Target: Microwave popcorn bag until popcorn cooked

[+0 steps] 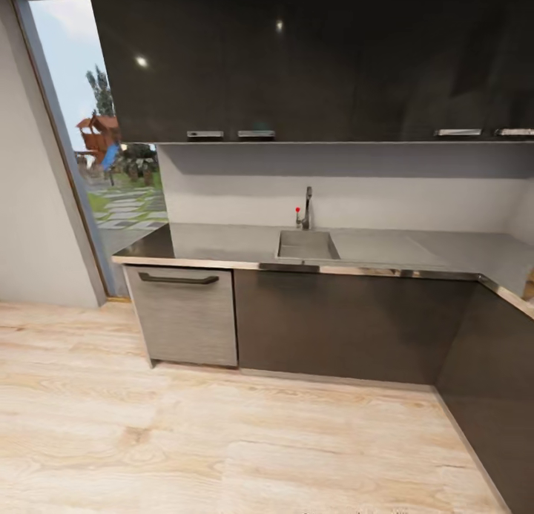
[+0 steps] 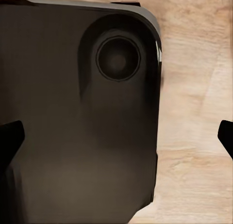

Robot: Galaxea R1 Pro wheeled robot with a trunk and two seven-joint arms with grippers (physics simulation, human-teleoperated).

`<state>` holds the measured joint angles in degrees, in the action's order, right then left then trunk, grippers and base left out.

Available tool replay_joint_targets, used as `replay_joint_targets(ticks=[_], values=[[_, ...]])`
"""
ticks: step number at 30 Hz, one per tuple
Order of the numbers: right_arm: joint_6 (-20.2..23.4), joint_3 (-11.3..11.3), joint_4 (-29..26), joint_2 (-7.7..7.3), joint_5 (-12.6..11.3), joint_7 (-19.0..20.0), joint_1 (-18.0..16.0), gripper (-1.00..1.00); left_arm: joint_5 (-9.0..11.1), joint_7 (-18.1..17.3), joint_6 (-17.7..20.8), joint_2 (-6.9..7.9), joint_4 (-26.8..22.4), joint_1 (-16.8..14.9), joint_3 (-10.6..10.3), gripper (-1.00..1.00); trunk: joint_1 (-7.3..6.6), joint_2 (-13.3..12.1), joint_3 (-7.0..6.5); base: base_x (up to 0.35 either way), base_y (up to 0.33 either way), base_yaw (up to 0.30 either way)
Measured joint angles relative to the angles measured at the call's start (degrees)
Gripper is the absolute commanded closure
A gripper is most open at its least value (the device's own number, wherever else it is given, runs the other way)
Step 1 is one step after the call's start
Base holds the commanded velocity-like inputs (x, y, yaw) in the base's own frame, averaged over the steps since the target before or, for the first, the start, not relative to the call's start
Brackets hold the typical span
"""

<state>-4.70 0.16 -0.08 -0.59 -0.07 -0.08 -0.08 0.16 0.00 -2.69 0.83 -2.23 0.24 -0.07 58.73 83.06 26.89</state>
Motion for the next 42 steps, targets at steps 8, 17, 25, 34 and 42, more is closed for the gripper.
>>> replay_joint_targets(ticks=[8,17,25,34,42], values=[[0.01,-0.08,0.00,-0.02,-0.06,0.00,0.00,-1.00,-0.01,0.00,0.00,0.05,0.00,0.00,0.09,-1.00,0.00,0.00,0.00,0.000,0.000,-0.294],[-0.07,-0.24,0.01,0.26,-0.16,-0.12,0.00,-1.00,0.00,0.00,0.00,0.05,0.00,0.00,0.10,-1.00,0.00,0.00,0.00,0.000,0.000,-0.295],[-0.03,-0.24,0.00,0.22,-0.10,-0.11,0.00,-1.00,0.00,0.00,0.00,0.05,0.00,0.00,0.09,-1.00,0.00,0.00,0.00,0.000,0.000,-0.294],[-0.07,-0.12,0.00,0.16,0.02,-0.08,0.00,-1.00,0.00,0.00,0.00,0.05,0.00,0.00,0.07,-1.00,0.00,0.00,0.00,0.000,0.000,-0.294],[-0.07,-0.08,0.00,0.14,0.18,-0.08,0.00,-1.00,0.00,0.00,0.00,0.05,0.00,0.00,0.09,-1.00,0.00,0.00,0.00,0.000,0.000,-0.294]])
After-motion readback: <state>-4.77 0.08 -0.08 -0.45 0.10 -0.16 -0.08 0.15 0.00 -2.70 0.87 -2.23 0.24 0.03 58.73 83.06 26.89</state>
